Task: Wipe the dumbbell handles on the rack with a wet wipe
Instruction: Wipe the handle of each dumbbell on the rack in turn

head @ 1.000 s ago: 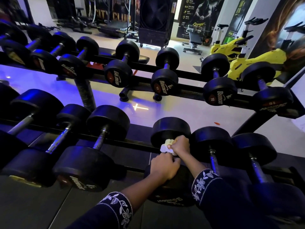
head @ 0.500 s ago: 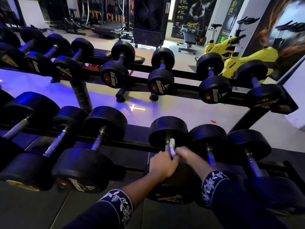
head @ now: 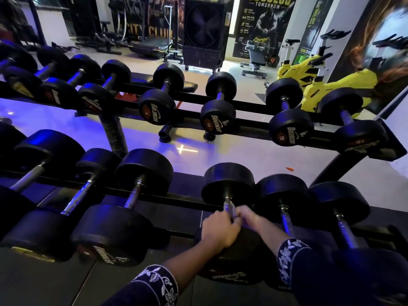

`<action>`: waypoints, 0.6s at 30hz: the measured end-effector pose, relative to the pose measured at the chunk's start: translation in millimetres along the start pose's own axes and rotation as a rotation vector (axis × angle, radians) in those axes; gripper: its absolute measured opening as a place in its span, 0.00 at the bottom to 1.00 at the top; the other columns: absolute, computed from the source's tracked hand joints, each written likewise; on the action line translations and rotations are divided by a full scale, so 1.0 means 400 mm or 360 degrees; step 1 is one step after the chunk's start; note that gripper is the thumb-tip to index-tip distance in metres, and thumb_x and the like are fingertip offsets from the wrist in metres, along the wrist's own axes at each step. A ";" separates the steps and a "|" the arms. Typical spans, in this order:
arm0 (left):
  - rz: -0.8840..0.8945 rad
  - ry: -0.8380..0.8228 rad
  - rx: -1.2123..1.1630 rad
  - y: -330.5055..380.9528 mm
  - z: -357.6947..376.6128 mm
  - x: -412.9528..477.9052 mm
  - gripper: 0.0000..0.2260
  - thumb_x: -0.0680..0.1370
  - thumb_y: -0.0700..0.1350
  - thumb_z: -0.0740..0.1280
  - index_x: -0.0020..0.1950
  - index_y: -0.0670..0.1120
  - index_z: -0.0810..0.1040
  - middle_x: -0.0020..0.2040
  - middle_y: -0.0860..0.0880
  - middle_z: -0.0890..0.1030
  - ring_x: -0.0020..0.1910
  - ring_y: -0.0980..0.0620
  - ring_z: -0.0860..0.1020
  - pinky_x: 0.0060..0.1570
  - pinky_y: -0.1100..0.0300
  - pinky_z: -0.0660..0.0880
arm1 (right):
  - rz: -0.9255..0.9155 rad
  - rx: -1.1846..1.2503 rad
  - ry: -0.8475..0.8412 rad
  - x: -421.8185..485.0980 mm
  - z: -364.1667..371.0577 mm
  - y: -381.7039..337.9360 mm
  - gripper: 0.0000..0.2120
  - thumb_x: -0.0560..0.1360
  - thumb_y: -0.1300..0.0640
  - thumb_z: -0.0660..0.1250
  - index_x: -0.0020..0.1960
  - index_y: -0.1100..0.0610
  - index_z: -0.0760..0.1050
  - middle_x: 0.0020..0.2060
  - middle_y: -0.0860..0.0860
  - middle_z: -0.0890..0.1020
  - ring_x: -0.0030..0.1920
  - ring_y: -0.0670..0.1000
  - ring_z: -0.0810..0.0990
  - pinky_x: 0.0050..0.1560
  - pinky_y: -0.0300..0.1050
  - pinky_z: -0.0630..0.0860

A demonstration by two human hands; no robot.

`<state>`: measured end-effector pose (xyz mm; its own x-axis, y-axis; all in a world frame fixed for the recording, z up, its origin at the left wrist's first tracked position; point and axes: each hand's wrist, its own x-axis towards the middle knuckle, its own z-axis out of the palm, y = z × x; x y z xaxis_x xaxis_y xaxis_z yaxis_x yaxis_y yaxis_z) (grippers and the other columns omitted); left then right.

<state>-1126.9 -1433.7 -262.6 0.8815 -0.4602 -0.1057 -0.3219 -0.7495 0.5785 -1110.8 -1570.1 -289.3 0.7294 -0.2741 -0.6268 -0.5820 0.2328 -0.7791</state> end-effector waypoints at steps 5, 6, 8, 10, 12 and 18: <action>0.0021 0.0006 0.0037 0.000 0.000 0.004 0.22 0.79 0.58 0.57 0.50 0.42 0.80 0.50 0.41 0.82 0.53 0.39 0.80 0.51 0.51 0.74 | 0.0059 0.0292 0.0099 -0.035 0.010 -0.040 0.12 0.58 0.62 0.52 0.18 0.61 0.68 0.18 0.56 0.71 0.18 0.52 0.72 0.28 0.40 0.68; 0.0025 0.0006 0.0029 0.000 -0.001 0.003 0.21 0.79 0.58 0.57 0.50 0.43 0.80 0.51 0.41 0.82 0.53 0.40 0.80 0.51 0.51 0.74 | 0.0040 0.0404 0.0149 -0.030 0.014 -0.049 0.12 0.58 0.61 0.52 0.23 0.64 0.70 0.22 0.59 0.74 0.23 0.55 0.76 0.33 0.43 0.71; 0.0029 -0.0005 0.0020 0.000 -0.003 0.002 0.21 0.79 0.59 0.57 0.50 0.43 0.80 0.51 0.41 0.82 0.53 0.40 0.79 0.51 0.51 0.74 | -0.0012 0.0490 0.0195 -0.006 0.030 -0.058 0.13 0.60 0.60 0.52 0.30 0.66 0.72 0.28 0.63 0.76 0.31 0.60 0.77 0.38 0.48 0.77; 0.0022 -0.0001 0.0034 -0.001 -0.003 0.003 0.22 0.79 0.58 0.57 0.50 0.42 0.80 0.51 0.41 0.82 0.53 0.40 0.79 0.51 0.51 0.74 | -0.0081 0.0408 0.0191 0.006 0.028 -0.045 0.10 0.63 0.62 0.52 0.27 0.64 0.67 0.21 0.60 0.73 0.24 0.57 0.76 0.28 0.41 0.77; 0.0010 0.0003 0.0045 0.000 -0.003 0.003 0.22 0.79 0.58 0.56 0.50 0.42 0.80 0.51 0.40 0.82 0.53 0.39 0.79 0.51 0.50 0.74 | -0.0051 0.0253 0.0074 0.009 0.013 -0.018 0.08 0.62 0.61 0.55 0.25 0.62 0.66 0.18 0.55 0.70 0.19 0.52 0.72 0.26 0.37 0.70; 0.0022 0.0001 0.0034 0.002 -0.005 0.000 0.21 0.80 0.58 0.57 0.50 0.43 0.80 0.50 0.40 0.82 0.52 0.39 0.79 0.50 0.50 0.74 | 0.0028 0.0253 0.0009 -0.020 0.016 -0.043 0.13 0.57 0.62 0.51 0.17 0.61 0.68 0.16 0.56 0.69 0.16 0.53 0.70 0.28 0.40 0.66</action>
<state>-1126.4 -1433.4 -260.7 0.8771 -0.4703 -0.0973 -0.3414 -0.7531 0.5624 -1104.3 -1566.1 -271.0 0.7174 -0.2739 -0.6405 -0.5299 0.3824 -0.7570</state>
